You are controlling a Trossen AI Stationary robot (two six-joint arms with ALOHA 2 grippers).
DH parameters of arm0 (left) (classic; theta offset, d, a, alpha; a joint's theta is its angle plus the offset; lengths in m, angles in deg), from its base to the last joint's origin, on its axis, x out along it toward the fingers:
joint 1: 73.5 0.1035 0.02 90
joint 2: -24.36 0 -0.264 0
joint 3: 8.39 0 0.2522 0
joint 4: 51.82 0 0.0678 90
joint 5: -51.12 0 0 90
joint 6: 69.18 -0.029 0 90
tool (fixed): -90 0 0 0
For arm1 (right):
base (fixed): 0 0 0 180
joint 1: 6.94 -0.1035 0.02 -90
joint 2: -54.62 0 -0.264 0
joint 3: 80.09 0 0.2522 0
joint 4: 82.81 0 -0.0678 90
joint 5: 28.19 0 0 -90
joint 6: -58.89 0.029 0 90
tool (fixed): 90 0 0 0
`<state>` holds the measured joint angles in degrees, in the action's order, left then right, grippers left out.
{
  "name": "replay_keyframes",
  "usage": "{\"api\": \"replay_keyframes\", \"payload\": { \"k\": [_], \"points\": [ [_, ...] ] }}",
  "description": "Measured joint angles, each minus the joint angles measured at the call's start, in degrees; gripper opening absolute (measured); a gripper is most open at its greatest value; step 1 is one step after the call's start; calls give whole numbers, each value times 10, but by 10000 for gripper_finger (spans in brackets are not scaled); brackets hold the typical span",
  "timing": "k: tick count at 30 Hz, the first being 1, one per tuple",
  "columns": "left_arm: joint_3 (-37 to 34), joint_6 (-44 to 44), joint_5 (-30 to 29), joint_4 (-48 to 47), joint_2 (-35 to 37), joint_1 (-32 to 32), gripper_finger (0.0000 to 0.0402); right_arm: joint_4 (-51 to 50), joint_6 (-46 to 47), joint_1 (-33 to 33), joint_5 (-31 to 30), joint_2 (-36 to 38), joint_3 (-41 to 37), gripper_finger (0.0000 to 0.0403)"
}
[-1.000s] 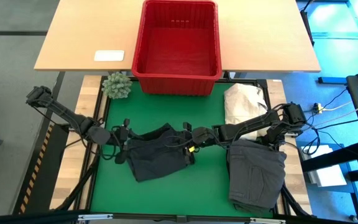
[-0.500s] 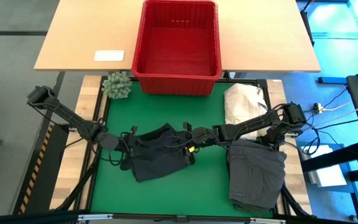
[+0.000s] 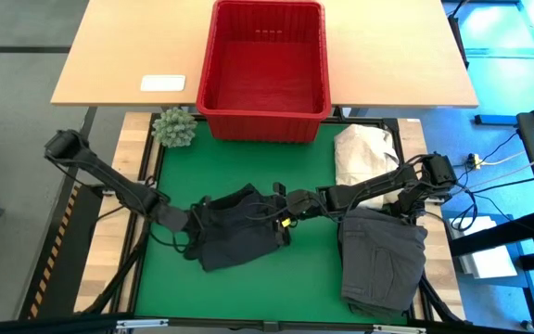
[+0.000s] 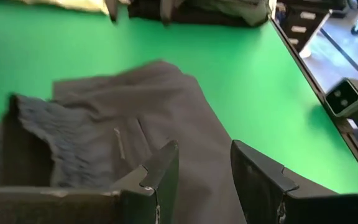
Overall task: Fold laundry
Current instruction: Fold the gray short
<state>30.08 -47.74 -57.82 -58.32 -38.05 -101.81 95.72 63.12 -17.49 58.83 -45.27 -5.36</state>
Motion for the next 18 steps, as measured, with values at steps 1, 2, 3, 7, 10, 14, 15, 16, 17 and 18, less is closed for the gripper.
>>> {"api": "replay_keyframes", "payload": {
  "k": [1, 2, 3, 7, 10, 14, 15, 16, 17, 18],
  "points": [
    [0, 8, 7, 0, -5, 0, 138, 0, 0, 0, 0, 0, 0, 165],
    [0, 13, 13, 0, -11, -2, 138, 0, 0, 0, 0, 0, 0, 165],
    [0, 20, 18, 0, -16, -4, 138, 0, 0, 0, 0, 0, 0, 165],
    [0, 24, 21, 7, -32, -19, 138, 0, 0, 0, 0, 0, 0, 165],
    [0, 24, 20, 21, -34, -31, 138, 0, 0, 0, 2, 0, 0, 165],
    [1, 24, 20, 26, -34, -55, 138, 0, 0, 0, 47, 0, 0, 165],
    [1, 24, 20, 25, -35, -62, 138, 0, 0, -3, 61, 0, 0, 165],
    [1, 24, 19, 25, -37, -68, 138, 0, -2, -6, 68, 0, 0, 165],
    [1, 24, 19, 24, -38, -75, 138, 0, -6, -9, 71, 0, 0, 165],
    [1, 24, 16, 24, -41, -80, 138, -1, -17, -15, 71, 0, 0, 165]
  ]
}}
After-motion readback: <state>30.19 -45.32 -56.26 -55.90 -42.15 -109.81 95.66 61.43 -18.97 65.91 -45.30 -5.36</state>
